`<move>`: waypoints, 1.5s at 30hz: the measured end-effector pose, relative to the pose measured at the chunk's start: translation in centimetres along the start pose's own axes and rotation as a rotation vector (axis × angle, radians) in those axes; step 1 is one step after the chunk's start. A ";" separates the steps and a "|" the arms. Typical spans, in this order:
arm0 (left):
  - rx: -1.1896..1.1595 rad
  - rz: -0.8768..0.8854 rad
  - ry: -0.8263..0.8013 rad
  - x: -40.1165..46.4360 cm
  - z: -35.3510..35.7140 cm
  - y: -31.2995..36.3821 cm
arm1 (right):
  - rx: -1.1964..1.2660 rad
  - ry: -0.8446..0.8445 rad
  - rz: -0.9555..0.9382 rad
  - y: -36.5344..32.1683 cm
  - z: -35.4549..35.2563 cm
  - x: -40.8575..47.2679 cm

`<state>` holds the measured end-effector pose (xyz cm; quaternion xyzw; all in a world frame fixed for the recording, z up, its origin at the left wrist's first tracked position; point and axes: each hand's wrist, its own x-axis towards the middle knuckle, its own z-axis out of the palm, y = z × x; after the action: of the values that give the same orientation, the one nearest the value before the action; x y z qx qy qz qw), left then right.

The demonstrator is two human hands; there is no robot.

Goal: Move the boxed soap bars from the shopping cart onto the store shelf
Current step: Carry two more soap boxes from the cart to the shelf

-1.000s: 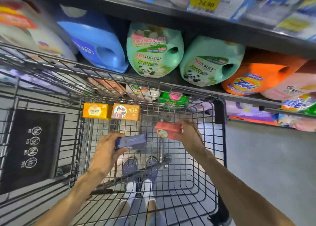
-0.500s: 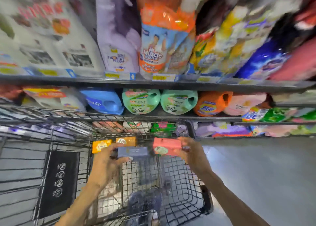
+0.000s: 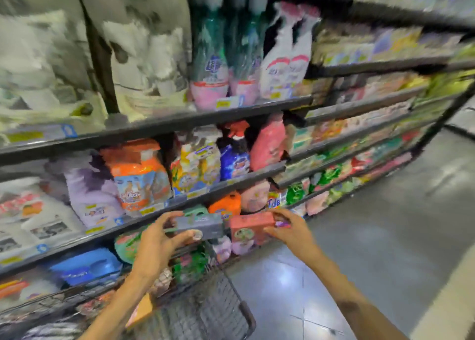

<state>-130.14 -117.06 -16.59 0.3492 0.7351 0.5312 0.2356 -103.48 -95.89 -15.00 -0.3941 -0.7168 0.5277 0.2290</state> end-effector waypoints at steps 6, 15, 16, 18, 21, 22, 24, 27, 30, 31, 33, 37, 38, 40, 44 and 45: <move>0.003 0.160 -0.107 2.7 7.9 9.9 | -0.004 0.207 -0.061 -0.9 -11.7 -2.6; -0.006 0.332 -0.168 4.1 25.7 21.4 | 0.030 0.382 -0.136 0.5 -31.8 -5.2; 0.000 0.356 -0.169 4.1 27.8 22.8 | 0.017 0.396 -0.144 0.8 -34.1 -5.3; 0.002 0.385 -0.169 4.4 31.7 25.1 | 0.008 0.415 -0.158 1.4 -38.6 -5.6; 0.015 0.430 -0.177 4.9 36.8 28.2 | -0.008 0.458 -0.165 2.2 -44.6 -5.4; 0.027 0.445 -0.188 5.2 38.3 29.2 | -0.019 0.471 -0.172 2.5 -46.4 -5.3; 0.051 0.467 -0.203 5.8 40.9 30.8 | -0.033 0.491 -0.177 2.8 -49.4 -5.1; 0.079 0.512 -0.211 7.2 44.8 33.3 | -0.008 0.524 -0.170 2.8 -53.3 -4.6; 0.056 0.521 -0.245 8.9 48.8 35.1 | 0.022 0.542 -0.175 3.6 -57.0 -3.1; 0.044 0.520 -0.250 9.9 50.2 35.4 | 0.030 0.552 -0.170 4.0 -58.2 -2.4; 0.047 0.530 -0.252 11.9 52.9 36.0 | 0.043 0.557 -0.170 4.9 -60.5 -0.6; 0.040 0.532 -0.242 16.8 58.3 36.8 | 0.043 0.569 -0.174 6.3 -65.0 4.2; 0.039 0.533 -0.232 18.1 59.5 37.1 | 0.042 0.568 -0.177 6.5 -66.0 5.6; 0.027 0.522 -0.230 20.9 61.6 37.7 | 0.053 0.566 -0.174 6.9 -68.1 8.6; 0.003 0.477 -0.200 26.2 64.6 39.0 | 0.065 0.502 -0.180 6.7 -71.4 15.5; 0.006 0.467 -0.182 27.7 65.1 39.3 | 0.070 0.484 -0.184 6.5 -72.1 17.4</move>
<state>-90.97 -48.28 0.09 0.5567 0.6117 0.5355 0.1707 -57.91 -39.47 1.75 -0.4339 -0.6553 0.4195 0.4542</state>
